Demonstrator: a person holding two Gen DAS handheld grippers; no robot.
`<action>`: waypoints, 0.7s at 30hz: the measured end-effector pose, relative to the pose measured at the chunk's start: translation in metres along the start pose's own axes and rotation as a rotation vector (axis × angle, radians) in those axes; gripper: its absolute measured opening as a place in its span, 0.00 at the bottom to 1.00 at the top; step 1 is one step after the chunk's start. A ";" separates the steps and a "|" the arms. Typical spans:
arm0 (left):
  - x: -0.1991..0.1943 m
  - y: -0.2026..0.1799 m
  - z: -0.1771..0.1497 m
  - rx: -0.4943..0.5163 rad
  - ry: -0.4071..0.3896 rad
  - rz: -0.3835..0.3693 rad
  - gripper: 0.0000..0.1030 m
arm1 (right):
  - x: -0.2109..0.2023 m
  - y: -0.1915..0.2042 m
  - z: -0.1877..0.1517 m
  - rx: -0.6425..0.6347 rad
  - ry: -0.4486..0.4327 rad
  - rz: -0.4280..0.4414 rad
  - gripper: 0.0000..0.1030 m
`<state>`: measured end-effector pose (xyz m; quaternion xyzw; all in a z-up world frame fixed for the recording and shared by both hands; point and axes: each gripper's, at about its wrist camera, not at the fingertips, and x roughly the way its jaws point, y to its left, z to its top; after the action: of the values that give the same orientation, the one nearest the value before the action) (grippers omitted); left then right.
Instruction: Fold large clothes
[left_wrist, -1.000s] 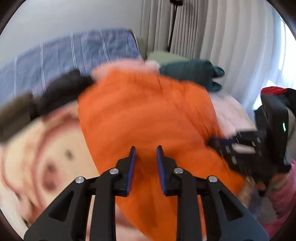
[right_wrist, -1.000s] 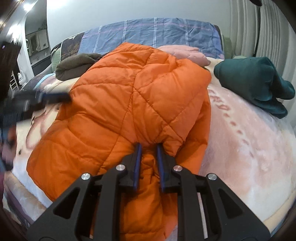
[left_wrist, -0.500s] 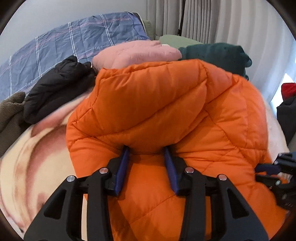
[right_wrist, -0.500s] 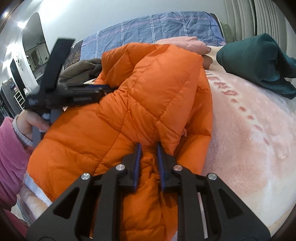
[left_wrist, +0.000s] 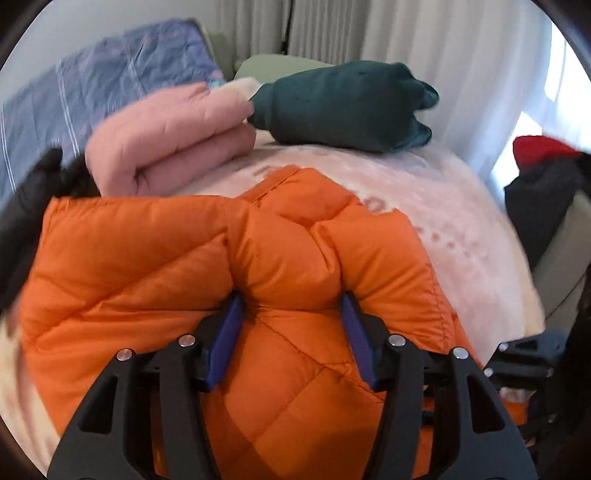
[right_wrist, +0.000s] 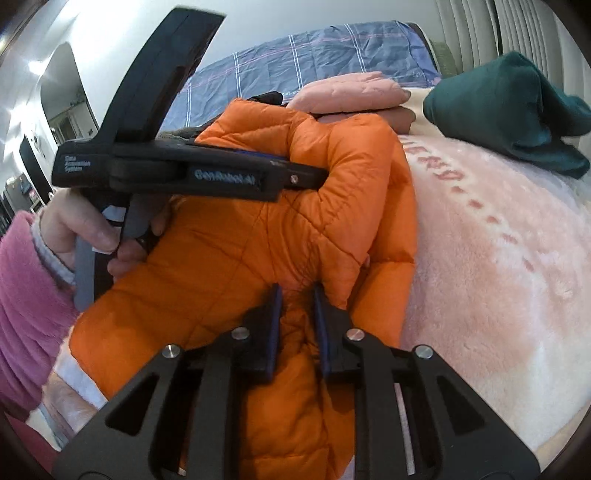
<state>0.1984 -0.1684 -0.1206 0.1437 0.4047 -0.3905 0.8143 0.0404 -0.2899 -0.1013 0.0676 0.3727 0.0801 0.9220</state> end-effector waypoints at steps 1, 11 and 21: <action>0.001 0.000 -0.001 0.003 0.000 0.003 0.55 | 0.000 0.000 0.000 0.003 0.004 0.004 0.17; 0.002 -0.015 -0.008 0.071 -0.011 0.096 0.55 | -0.009 0.017 -0.006 -0.049 -0.009 -0.099 0.19; 0.002 -0.014 -0.011 0.073 -0.019 0.115 0.55 | -0.035 -0.005 -0.007 0.085 -0.014 -0.030 0.67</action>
<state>0.1825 -0.1727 -0.1273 0.1926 0.3734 -0.3590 0.8334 0.0107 -0.3012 -0.0837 0.1016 0.3700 0.0500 0.9221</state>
